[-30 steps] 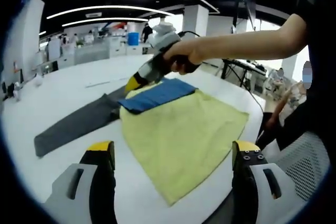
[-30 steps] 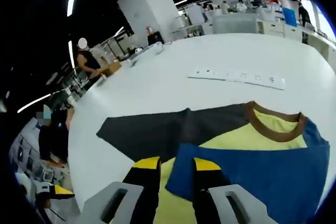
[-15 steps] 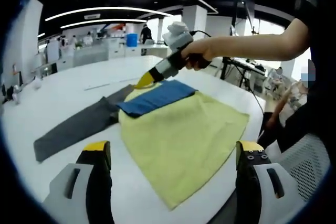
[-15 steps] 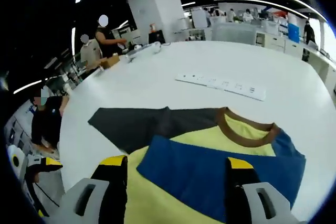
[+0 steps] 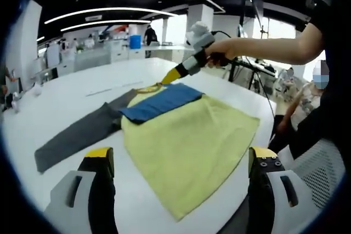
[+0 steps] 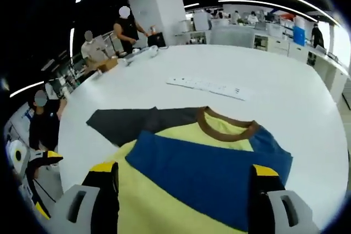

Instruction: Fold the garment on the visible template until the final outline fits inside the template.

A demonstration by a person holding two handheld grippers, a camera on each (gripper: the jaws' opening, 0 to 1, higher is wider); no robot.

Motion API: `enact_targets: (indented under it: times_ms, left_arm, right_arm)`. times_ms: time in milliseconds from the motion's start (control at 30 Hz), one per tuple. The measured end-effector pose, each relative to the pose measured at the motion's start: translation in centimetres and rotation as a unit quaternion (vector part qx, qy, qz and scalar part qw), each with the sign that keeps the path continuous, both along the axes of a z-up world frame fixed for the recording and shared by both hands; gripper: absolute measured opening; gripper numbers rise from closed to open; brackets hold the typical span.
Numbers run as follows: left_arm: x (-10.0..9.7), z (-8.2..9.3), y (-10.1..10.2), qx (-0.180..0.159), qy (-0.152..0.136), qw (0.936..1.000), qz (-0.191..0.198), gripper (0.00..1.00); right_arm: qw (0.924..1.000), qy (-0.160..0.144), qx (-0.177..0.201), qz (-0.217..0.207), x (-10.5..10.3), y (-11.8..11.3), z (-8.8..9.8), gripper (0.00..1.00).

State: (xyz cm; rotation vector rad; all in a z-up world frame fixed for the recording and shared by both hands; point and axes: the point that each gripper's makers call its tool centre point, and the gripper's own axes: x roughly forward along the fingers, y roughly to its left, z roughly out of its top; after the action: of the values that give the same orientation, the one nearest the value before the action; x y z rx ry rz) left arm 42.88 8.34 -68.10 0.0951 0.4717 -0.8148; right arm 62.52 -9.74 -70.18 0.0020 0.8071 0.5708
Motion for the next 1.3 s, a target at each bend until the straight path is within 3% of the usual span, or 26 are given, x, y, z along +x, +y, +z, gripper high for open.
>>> enact_targets:
  times_ms: [333, 467, 633, 1067, 1300]
  left_arm:
    - [0.0, 0.3, -0.2, -0.003, -0.002, 1.0, 0.001, 0.99]
    - [0.0, 0.4, -0.4, -0.003, -0.003, 1.0, 0.002, 0.99]
    - [-0.1, 0.4, -0.6, -0.004, -0.002, 1.0, 0.0, 0.99]
    - [-0.1, 0.4, -0.6, -0.001, 0.0, 1.0, 0.002, 0.98]
    - [-0.1, 0.4, -0.7, 0.0, 0.001, 1.0, 0.002, 0.98]
  right_arm:
    - [0.9995, 0.007, -0.003, -0.031, -1.2, -4.6, -1.0, 0.9]
    - [0.9982, 0.022, 0.018, -0.052, -1.5, -6.4, -1.5, 0.86]
    - [0.9988, 0.02, -0.004, -0.045, -2.3, -8.7, -2.2, 0.79]
    - [0.9969, 0.033, -0.035, -0.062, -3.9, -13.3, -4.8, 0.33]
    - [0.9958, 0.039, -0.056, -0.061, -4.7, -14.7, -6.0, 0.19]
